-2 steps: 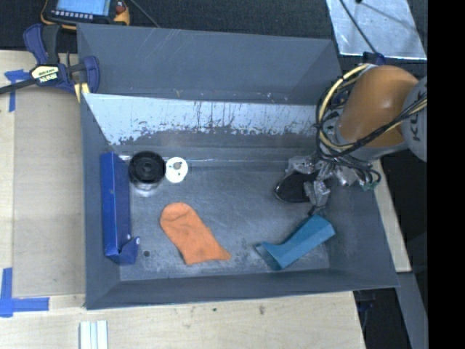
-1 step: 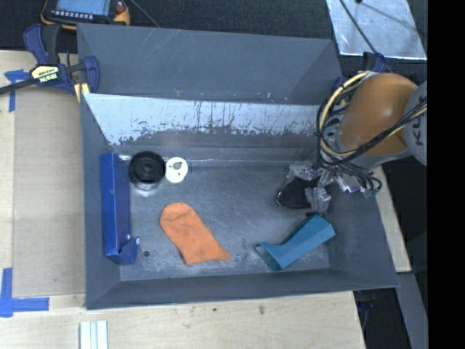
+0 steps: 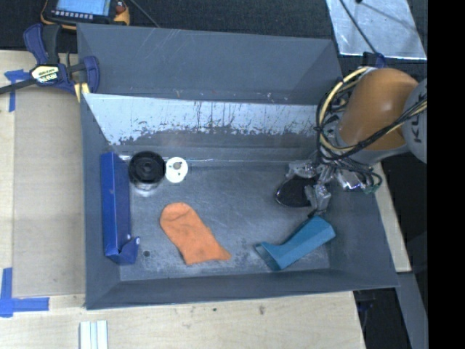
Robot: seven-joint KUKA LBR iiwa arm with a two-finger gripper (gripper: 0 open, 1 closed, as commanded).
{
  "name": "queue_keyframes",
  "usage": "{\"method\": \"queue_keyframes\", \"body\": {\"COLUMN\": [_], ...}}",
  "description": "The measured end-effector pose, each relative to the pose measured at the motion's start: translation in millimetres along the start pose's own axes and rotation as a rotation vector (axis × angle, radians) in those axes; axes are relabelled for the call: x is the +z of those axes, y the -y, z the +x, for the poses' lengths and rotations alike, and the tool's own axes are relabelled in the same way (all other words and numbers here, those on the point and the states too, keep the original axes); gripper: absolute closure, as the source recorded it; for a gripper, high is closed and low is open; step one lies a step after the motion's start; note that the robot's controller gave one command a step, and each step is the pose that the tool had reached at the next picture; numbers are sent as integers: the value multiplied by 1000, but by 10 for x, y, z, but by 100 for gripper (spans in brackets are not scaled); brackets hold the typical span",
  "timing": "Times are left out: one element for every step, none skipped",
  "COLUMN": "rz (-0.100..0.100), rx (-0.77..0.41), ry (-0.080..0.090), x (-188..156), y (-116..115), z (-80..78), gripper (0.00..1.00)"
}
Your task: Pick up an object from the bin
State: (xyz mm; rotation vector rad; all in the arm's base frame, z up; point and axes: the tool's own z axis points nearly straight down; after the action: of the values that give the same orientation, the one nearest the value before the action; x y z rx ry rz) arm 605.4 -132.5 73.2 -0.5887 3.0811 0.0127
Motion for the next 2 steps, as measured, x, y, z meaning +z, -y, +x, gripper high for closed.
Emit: {"method": "queue_keyframes", "body": {"rz": [-11,-11], "rx": [-9,-2], "ry": [10,8], "x": [2,3], "y": [57,64], "z": [7,-6], "gripper": [100,100]}}
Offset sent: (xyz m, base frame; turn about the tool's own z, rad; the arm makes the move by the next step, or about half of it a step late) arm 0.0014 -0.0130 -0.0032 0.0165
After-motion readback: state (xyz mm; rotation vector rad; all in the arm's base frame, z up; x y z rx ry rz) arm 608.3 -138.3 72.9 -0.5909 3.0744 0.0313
